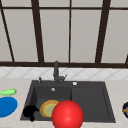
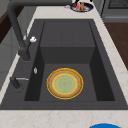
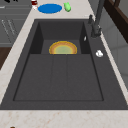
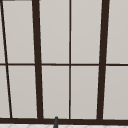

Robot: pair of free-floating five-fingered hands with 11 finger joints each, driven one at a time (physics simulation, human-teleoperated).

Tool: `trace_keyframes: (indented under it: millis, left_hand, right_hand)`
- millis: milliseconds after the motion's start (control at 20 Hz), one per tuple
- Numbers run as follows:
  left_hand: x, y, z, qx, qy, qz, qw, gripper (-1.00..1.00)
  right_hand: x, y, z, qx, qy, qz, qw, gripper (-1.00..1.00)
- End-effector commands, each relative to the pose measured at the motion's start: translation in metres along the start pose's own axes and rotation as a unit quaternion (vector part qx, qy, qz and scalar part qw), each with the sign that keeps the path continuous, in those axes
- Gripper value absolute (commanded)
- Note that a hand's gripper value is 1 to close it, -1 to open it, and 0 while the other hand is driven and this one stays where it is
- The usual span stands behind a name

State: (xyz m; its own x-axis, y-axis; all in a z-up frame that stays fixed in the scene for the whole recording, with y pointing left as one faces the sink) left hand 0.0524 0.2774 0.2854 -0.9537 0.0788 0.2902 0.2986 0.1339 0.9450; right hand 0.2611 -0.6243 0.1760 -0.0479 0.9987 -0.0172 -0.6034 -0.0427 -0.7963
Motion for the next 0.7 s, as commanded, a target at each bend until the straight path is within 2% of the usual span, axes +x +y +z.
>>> trace_keyframes:
  millis: [0,200,450,650]
  left_hand:
    - [0.0,0.0,0.0,0.0,0.0,0.0,1.0,0.0]
    - [0.0,0.0,0.0,0.0,0.0,0.0,1.0,0.0]
    - [0.0,0.0,0.0,0.0,0.0,0.0,1.0,0.0]
    - [0.0,0.0,0.0,0.0,0.0,0.0,1.0,0.0]
  right_hand:
    - [0.008,0.011,0.008,-0.007,0.011,0.02,0.9997,-1.0]
    - [0.013,0.018,0.022,-0.042,0.007,0.01,0.999,-1.0]
    - [0.028,0.028,0.013,-0.027,0.018,0.031,0.999,-1.0]
    - [0.036,0.028,0.016,-0.028,0.017,0.024,0.9992,-1.0]
